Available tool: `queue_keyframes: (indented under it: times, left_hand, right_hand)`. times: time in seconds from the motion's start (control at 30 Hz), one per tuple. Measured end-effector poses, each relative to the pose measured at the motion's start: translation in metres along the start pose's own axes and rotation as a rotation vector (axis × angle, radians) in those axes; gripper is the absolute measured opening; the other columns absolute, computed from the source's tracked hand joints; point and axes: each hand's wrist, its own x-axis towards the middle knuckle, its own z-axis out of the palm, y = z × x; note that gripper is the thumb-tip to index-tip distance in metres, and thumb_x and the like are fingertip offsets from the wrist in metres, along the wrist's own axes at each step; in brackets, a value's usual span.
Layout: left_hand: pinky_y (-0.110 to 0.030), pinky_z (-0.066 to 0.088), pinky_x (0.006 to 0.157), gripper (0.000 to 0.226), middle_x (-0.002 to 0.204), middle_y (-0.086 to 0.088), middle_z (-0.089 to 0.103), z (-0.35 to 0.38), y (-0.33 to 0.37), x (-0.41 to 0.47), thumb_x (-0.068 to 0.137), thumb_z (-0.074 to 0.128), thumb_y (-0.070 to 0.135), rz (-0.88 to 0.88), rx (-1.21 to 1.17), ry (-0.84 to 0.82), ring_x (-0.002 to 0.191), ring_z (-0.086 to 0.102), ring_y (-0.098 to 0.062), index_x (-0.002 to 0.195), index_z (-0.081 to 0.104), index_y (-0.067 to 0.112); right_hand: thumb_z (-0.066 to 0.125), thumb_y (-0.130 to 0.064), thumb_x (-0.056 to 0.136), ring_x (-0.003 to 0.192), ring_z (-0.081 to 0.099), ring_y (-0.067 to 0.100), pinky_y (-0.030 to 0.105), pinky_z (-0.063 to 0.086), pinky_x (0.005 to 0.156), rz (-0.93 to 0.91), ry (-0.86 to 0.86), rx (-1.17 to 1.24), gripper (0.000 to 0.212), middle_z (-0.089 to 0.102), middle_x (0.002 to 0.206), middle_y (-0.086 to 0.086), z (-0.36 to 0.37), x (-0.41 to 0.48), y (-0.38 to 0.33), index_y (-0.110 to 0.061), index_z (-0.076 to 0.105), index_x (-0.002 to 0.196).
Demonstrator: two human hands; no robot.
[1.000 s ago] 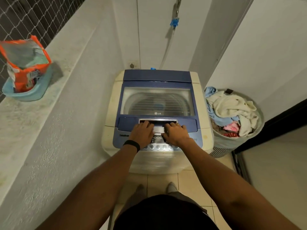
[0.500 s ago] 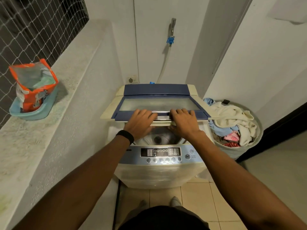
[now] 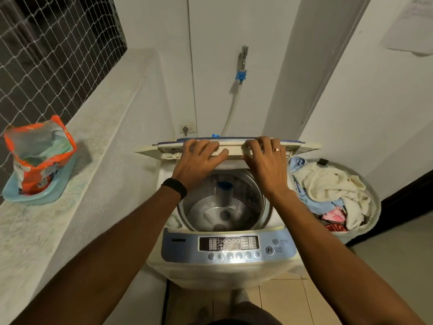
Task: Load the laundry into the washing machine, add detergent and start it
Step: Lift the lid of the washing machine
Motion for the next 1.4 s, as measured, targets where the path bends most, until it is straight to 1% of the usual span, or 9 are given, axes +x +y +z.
queue_keyframes:
  times: [0.1,0.27,0.37,0.47,0.57,0.77,0.9,1.23,1.4]
  left_hand:
    - [-0.050,0.040,0.096,0.070,0.133,-0.008,0.049,0.011,-0.003,0.013,0.078,0.080,0.008,-0.093,0.040,-0.019,0.119,0.047,-0.030,0.138,0.049,0.022]
    - [-0.049,0.040,0.103,0.048,0.135,-0.011,0.059,0.035,-0.018,0.047,0.095,0.061,0.009,-0.210,0.056,0.035,0.123,0.056,-0.032,0.142,0.056,0.019]
    - [-0.052,0.035,0.115,0.052,0.147,-0.013,0.054,0.048,-0.025,0.069,0.106,0.049,0.034,-0.290,0.049,-0.074,0.135,0.050,-0.033,0.154,0.044,0.015]
    - [-0.055,0.029,0.120,0.062,0.156,-0.015,0.045,0.061,-0.033,0.089,0.107,0.038,0.045,-0.339,0.017,-0.175,0.145,0.041,-0.035,0.160,0.032,0.013]
    - [-0.056,0.025,0.122,0.070,0.161,-0.016,0.038,0.076,-0.048,0.109,0.105,0.035,0.053,-0.364,-0.011,-0.251,0.150,0.035,-0.034,0.162,0.026,0.012]
    - [-0.053,0.015,0.126,0.080,0.167,-0.016,0.026,0.115,-0.076,0.138,0.103,0.034,0.061,-0.374,-0.074,-0.374,0.155,0.022,-0.034,0.164,0.016,0.011]
    - [-0.053,0.014,0.127,0.082,0.168,-0.016,0.023,0.134,-0.087,0.148,0.103,0.036,0.061,-0.371,-0.076,-0.422,0.155,0.020,-0.034,0.164,0.013,0.011]
    - [-0.054,0.012,0.127,0.078,0.172,-0.016,0.008,0.139,-0.084,0.134,0.105,0.035,0.054,-0.305,-0.121,-0.319,0.159,0.006,-0.034,0.164,0.010,0.010]
    - [-0.054,0.018,0.126,0.071,0.169,-0.016,0.019,0.134,-0.051,0.128,0.105,0.038,0.048,-0.226,-0.259,-0.229,0.157,0.016,-0.034,0.163,0.020,0.010]
  right_hand:
    - [0.068,-0.024,0.095,0.107,0.050,0.030,0.042,0.041,0.087,-0.038,0.052,0.028,0.028,0.057,0.126,0.008,0.018,0.014,0.008,-0.020,0.059,0.122]
    - [0.058,-0.031,0.102,0.130,0.046,0.032,0.045,0.037,0.106,-0.066,0.187,0.097,0.037,0.056,0.139,0.011,0.047,0.051,0.023,-0.017,0.060,0.136]
    - [0.053,-0.040,0.103,0.149,0.032,0.032,0.047,0.029,0.116,-0.088,0.087,0.098,0.056,0.042,0.157,0.011,0.061,0.075,0.033,-0.017,0.043,0.153]
    - [0.051,-0.044,0.102,0.157,0.014,0.030,0.049,0.022,0.121,-0.075,-0.021,0.092,0.072,0.022,0.169,0.010,0.074,0.099,0.037,-0.018,0.023,0.163]
    - [0.052,-0.047,0.101,0.159,0.007,0.031,0.051,0.021,0.122,-0.068,-0.087,0.079,0.079,0.012,0.171,0.010,0.086,0.126,0.040,-0.017,0.014,0.164]
    - [0.060,-0.040,0.098,0.158,0.006,0.032,0.053,0.028,0.120,-0.061,-0.210,0.040,0.087,0.011,0.171,0.012,0.106,0.176,0.049,-0.014,0.010,0.164]
    - [0.061,-0.037,0.097,0.159,0.000,0.031,0.053,0.025,0.122,-0.030,-0.273,0.022,0.091,0.004,0.172,0.011,0.115,0.194,0.047,-0.013,0.004,0.164]
    - [0.061,-0.035,0.097,0.159,0.000,0.031,0.051,0.024,0.122,0.019,-0.246,-0.002,0.089,0.004,0.172,0.009,0.104,0.184,0.036,-0.015,0.007,0.164]
    - [0.061,-0.036,0.096,0.158,0.007,0.030,0.051,0.030,0.119,0.098,-0.228,0.021,0.083,0.009,0.172,0.009,0.083,0.147,0.041,-0.015,0.017,0.163]
